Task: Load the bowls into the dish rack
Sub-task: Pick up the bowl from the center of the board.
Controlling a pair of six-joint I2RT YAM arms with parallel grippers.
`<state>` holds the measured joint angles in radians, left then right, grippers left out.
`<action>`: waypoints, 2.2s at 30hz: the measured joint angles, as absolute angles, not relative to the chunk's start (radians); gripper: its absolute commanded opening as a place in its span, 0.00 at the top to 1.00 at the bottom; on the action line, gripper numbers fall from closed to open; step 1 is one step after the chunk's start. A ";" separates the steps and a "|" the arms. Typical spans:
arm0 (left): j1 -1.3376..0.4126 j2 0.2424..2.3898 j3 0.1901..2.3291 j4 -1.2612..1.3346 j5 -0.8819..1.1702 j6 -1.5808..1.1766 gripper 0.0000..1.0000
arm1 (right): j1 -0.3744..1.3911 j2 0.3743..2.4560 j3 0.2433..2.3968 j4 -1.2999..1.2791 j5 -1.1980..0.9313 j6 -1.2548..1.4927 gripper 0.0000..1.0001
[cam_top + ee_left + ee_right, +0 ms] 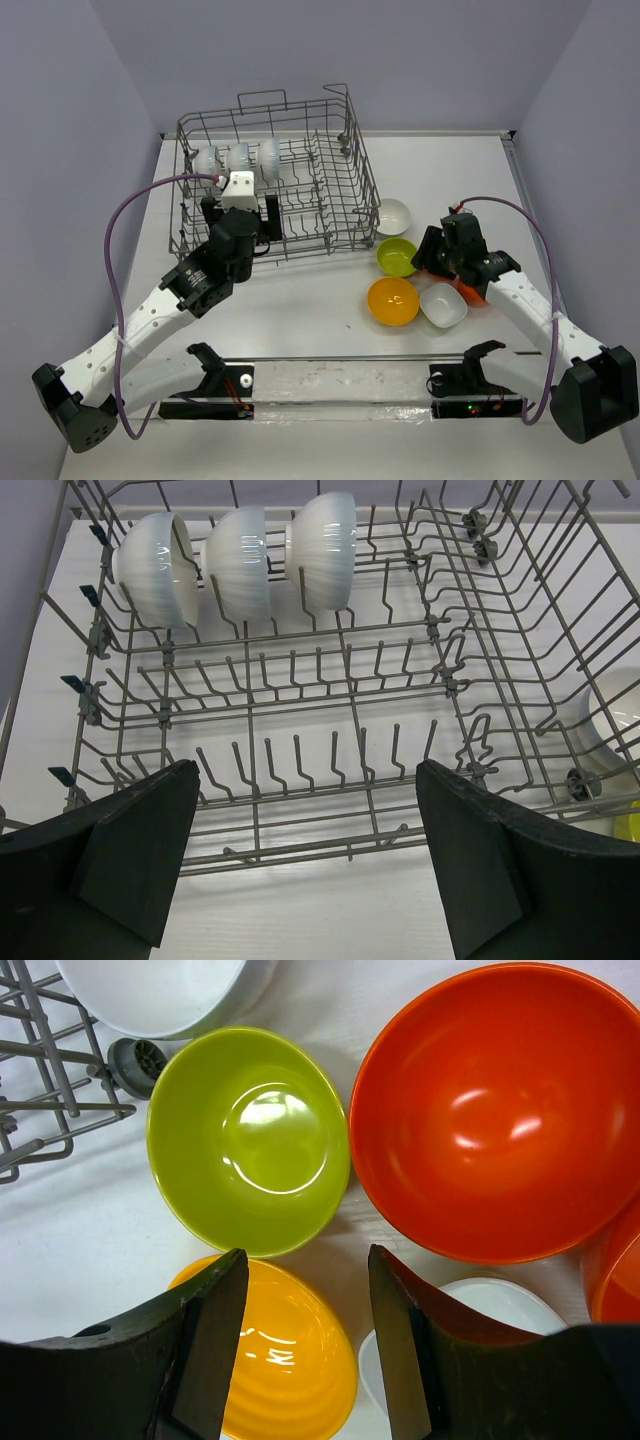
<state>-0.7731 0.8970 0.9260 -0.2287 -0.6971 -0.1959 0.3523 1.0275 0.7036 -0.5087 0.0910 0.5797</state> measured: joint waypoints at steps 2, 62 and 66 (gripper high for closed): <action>-0.773 0.897 0.926 -0.229 -0.698 -0.196 0.01 | 0.352 1.028 0.704 -0.508 0.091 0.580 0.43; -0.773 0.911 0.926 -0.229 -0.709 -0.196 0.01 | 0.300 1.453 1.009 -0.348 0.216 0.624 0.42; -0.773 0.913 0.926 -0.229 -0.709 -0.196 0.01 | 0.280 1.482 1.016 -0.335 0.215 0.625 0.42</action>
<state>-0.7734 0.9134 0.9260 -0.2287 -0.7086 -0.1959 0.2802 1.4822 1.0161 -0.3347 0.2153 0.6254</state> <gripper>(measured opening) 0.986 0.586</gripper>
